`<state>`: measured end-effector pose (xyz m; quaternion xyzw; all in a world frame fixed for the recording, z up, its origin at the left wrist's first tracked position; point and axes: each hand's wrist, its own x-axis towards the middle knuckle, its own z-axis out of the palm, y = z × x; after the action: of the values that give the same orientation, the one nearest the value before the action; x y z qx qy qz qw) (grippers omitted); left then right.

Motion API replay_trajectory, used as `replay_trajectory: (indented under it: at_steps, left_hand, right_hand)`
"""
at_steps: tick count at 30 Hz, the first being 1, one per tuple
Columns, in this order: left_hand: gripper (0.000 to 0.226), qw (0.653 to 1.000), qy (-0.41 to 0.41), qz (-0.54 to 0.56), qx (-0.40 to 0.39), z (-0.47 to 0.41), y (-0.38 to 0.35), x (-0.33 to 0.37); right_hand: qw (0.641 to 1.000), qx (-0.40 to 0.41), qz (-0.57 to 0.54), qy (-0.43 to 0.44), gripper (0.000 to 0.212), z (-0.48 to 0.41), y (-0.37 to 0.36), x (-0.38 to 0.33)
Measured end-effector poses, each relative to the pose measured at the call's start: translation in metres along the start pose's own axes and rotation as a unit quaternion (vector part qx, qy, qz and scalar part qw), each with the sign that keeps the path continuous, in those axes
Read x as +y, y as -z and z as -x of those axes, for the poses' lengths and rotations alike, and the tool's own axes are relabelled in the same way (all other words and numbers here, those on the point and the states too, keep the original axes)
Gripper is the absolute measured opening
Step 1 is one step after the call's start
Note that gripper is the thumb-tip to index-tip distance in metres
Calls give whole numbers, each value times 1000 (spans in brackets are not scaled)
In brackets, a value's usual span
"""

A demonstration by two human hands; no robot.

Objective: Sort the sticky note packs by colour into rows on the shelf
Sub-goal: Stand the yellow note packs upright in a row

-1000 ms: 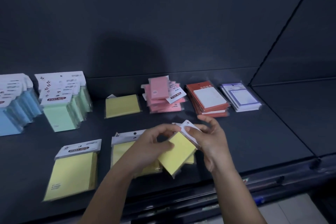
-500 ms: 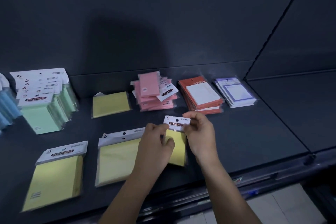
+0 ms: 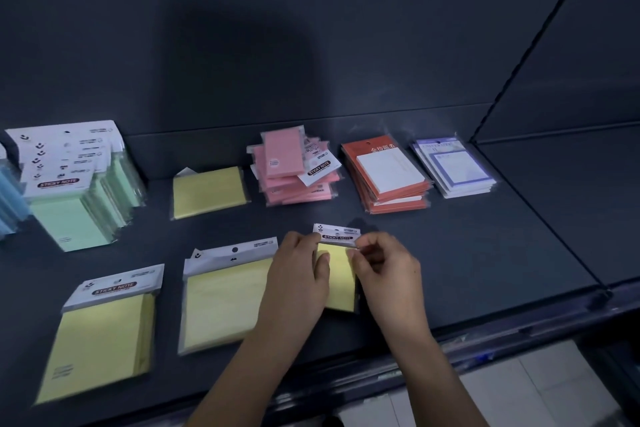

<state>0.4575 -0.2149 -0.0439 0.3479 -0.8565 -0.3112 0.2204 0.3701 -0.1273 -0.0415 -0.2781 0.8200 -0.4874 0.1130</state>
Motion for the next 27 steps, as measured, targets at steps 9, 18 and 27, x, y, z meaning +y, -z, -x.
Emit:
replay_trajectory:
  at_steps: [9,18,27]
  left_hand:
    - [31,1000,-18,-5,12,-2,-1,-1]
    - [24,988,20,-7,154,-27,62,-41]
    - [59,955,267,112,61,-46,98,-94]
  right_hand:
    - [998,3,51,20,14,-4,-3,-2]
    - [984,15,125,123,18,-10,-25,-38]
    - [960,-279,0,4,58,-28,-114,-94]
